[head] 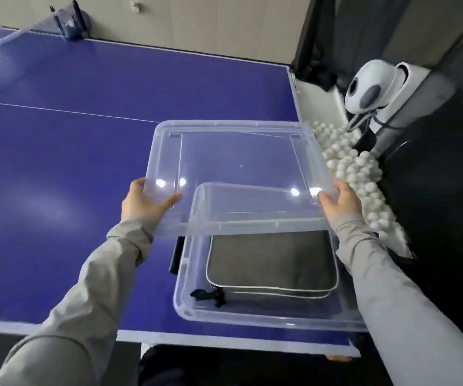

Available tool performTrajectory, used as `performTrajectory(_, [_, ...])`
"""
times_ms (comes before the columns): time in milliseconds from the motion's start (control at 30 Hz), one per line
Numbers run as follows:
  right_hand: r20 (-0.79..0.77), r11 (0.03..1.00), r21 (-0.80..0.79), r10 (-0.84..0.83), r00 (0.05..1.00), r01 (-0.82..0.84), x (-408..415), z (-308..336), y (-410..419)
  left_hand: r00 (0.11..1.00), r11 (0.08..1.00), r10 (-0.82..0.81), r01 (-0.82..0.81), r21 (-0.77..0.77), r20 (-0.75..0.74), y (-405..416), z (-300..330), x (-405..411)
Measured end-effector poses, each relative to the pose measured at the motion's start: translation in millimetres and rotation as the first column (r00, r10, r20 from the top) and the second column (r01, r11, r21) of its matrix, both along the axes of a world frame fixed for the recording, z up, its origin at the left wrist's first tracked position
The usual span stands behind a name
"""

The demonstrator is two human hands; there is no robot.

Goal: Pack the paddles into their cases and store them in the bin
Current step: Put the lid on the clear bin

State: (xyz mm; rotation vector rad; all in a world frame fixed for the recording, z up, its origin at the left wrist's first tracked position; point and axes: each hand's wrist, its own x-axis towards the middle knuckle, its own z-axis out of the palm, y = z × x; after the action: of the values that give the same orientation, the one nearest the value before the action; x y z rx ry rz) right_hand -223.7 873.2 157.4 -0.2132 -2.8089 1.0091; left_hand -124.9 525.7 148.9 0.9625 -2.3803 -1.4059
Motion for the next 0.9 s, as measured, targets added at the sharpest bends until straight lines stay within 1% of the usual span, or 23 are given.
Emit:
performTrajectory(133, [0.026, 1.000, 0.007, -0.025, 0.999, 0.025, 47.9, -6.8, 54.0, 0.999, 0.999, -0.034, 0.033, 0.007, 0.030, 54.4, -6.0, 38.8])
performTrajectory(300, [0.051, 0.998, 0.006, -0.064, 0.997, 0.064, 97.0, -22.8, 90.8, 0.989, 0.995, -0.097, 0.099, -0.007, 0.107, 89.2, -19.5, 67.1])
performTrajectory(400, [0.076, 0.997, -0.020, -0.076, 0.994, 0.078, 119.8, -34.1, 98.0, 0.982, 0.990, -0.132, 0.138, -0.031, 0.133, 93.7, -24.3, 77.3])
performTrajectory(567, [0.096, 0.996, -0.021, -0.083, 0.992, 0.085, 141.0, -46.9, 98.5, 0.975, 0.985, -0.139, 0.155, -0.076, 0.176, 91.5, -29.7, 90.6])
performTrajectory(900, [0.153, 0.997, -0.025, -0.062, 0.986, 0.067, 143.4, -53.6, 97.2, 0.971, 0.985, -0.126, 0.147, -0.093, 0.201, 91.5, -43.6, 92.7])
